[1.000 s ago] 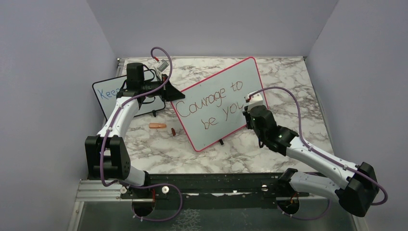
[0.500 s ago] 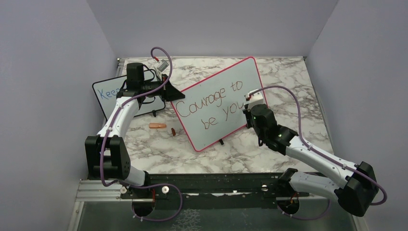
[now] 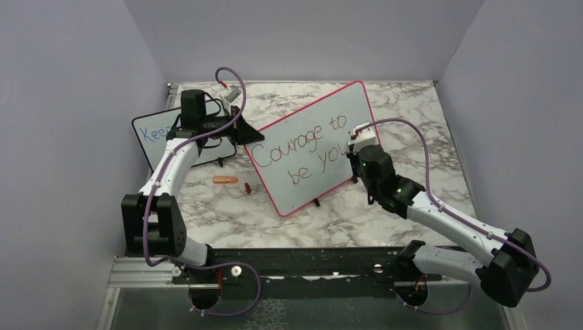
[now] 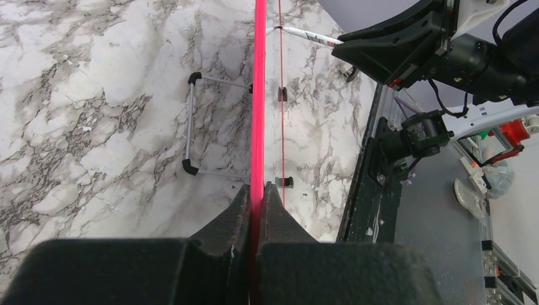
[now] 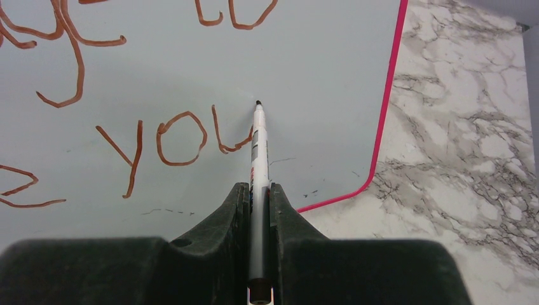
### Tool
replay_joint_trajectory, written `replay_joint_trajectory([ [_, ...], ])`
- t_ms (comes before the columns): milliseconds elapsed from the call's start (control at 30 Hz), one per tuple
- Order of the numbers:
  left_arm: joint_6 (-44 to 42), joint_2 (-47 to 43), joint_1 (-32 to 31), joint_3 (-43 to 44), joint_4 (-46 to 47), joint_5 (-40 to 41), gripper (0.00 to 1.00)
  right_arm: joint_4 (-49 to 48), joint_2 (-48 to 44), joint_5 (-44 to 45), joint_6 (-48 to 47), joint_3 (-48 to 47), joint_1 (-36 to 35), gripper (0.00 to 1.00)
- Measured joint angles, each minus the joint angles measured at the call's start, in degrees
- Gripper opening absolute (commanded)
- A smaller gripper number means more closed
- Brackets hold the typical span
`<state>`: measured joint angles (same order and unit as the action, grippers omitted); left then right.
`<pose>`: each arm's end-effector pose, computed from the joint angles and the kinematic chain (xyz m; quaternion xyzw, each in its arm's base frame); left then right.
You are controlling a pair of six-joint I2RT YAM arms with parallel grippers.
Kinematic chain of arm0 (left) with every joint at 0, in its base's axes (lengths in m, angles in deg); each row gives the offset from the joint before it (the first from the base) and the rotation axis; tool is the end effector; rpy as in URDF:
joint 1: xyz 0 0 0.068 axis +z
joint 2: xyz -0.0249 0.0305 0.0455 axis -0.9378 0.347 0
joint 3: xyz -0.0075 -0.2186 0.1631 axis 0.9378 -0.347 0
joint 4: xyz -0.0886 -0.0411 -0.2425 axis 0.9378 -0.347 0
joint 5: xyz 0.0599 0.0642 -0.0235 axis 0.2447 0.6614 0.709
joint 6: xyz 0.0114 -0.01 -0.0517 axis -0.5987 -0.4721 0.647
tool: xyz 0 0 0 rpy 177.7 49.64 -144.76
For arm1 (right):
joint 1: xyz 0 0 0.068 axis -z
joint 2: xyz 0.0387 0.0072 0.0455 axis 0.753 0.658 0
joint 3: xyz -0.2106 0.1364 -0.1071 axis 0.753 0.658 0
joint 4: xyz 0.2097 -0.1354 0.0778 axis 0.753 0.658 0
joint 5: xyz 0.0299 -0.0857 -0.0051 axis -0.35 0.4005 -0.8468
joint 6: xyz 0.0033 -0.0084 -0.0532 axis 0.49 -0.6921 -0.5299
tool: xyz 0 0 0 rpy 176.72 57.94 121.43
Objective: Write a sentence on the whiteboard
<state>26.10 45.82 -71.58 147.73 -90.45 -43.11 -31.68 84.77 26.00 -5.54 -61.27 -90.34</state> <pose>0.3162 -0.0430 0.3098 0.2558 0.7376 -0.4980 0.3774 0.1904 0.1440 0.2772 -0.1529 0.8067 -0.0251 0.5703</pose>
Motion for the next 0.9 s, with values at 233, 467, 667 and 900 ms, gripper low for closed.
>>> replay_joint_trajectory([
  [233,0.0,0.0,0.0,0.0,0.0,0.0,0.0,-0.8,1.0,-0.2,-0.7,-1.2,0.2,0.01],
  [467,0.0,0.0,0.0,0.0,0.0,0.0,0.0,-0.7,0.9,-0.4,-0.2,-1.2,0.4,0.01],
  [667,0.0,0.0,0.0,0.0,0.0,0.0,0.0,0.2,-0.4,-0.6,1.9,0.3,0.4,0.01],
  [900,0.0,0.0,0.0,0.0,0.0,0.0,0.0,2.0,-1.1,-0.8,3.6,1.7,0.4,0.01],
])
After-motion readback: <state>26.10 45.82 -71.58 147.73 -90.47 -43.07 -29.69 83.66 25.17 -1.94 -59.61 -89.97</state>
